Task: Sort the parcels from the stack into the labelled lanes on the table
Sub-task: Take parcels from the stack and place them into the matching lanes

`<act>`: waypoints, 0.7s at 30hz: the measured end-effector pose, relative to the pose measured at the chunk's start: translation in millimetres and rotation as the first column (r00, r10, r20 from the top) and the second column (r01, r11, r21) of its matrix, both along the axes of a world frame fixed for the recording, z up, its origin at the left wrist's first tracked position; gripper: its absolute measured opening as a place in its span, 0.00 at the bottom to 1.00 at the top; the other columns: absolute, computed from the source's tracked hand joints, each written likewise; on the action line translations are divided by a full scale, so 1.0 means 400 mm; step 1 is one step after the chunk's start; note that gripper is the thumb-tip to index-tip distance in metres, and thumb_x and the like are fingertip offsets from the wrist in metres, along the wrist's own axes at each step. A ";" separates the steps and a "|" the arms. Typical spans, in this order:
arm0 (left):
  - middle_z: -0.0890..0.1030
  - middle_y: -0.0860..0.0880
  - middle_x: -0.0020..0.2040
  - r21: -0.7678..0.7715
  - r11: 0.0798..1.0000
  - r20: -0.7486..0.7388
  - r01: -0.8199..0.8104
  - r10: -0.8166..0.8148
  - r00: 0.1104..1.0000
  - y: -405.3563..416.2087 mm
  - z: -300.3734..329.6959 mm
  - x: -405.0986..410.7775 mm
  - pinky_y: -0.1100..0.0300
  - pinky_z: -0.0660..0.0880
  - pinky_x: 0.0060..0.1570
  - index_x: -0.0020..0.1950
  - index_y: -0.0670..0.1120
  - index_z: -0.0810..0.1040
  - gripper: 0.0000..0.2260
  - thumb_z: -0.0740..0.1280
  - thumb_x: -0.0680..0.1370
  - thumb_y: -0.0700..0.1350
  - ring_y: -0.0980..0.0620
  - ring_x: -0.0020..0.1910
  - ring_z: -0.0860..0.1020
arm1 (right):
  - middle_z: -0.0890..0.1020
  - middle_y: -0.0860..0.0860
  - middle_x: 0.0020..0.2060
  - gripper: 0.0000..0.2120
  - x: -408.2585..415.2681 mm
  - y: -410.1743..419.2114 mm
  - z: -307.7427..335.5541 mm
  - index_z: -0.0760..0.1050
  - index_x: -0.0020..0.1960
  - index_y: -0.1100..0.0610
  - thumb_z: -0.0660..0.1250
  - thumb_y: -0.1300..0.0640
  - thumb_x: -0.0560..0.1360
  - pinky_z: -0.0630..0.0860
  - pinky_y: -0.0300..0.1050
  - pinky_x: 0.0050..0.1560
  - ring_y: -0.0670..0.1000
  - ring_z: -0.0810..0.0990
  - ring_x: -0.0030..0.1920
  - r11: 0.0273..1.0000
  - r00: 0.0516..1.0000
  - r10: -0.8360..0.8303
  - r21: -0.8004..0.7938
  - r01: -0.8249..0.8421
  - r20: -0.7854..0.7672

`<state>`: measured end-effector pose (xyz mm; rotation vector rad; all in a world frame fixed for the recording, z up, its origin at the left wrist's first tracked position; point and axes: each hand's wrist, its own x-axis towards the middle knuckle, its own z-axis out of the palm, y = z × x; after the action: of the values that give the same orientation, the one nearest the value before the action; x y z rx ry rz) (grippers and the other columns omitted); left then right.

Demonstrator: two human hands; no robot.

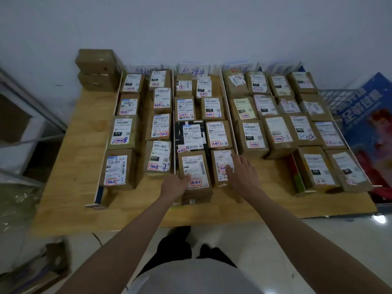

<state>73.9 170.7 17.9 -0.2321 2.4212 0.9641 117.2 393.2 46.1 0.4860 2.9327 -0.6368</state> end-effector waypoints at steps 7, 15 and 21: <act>0.82 0.44 0.47 -0.082 0.996 0.047 0.036 -0.032 0.998 0.015 -0.020 -0.023 0.61 0.69 0.32 0.54 0.38 0.81 0.25 0.62 0.80 0.61 0.49 0.42 0.78 | 0.71 0.54 0.68 0.22 0.004 0.035 -0.020 0.63 0.74 0.54 0.56 0.49 0.82 0.70 0.57 0.67 0.56 0.70 0.68 0.999 0.999 0.036 -0.026 -0.035 0.023; 0.78 0.46 0.42 -0.137 0.987 0.044 0.084 -0.079 0.996 0.027 -0.055 -0.023 0.63 0.71 0.33 0.51 0.37 0.80 0.22 0.65 0.80 0.57 0.49 0.41 0.79 | 0.74 0.53 0.64 0.18 0.008 0.062 -0.032 0.66 0.69 0.53 0.56 0.50 0.81 0.72 0.55 0.62 0.55 0.72 0.63 1.000 0.999 0.021 -0.010 -0.021 0.037; 0.81 0.43 0.52 -0.253 0.964 -0.130 0.082 -0.118 0.985 0.047 -0.079 -0.027 0.56 0.79 0.44 0.52 0.42 0.79 0.10 0.66 0.80 0.49 0.48 0.47 0.79 | 0.72 0.53 0.66 0.19 0.002 0.069 -0.024 0.65 0.71 0.53 0.58 0.51 0.81 0.72 0.52 0.64 0.54 0.72 0.65 1.000 1.000 -0.002 -0.005 0.002 0.024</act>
<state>63.2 189.5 -13.8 -0.1292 2.6577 0.6527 118.1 420.9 36.6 0.4932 2.9079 -0.6341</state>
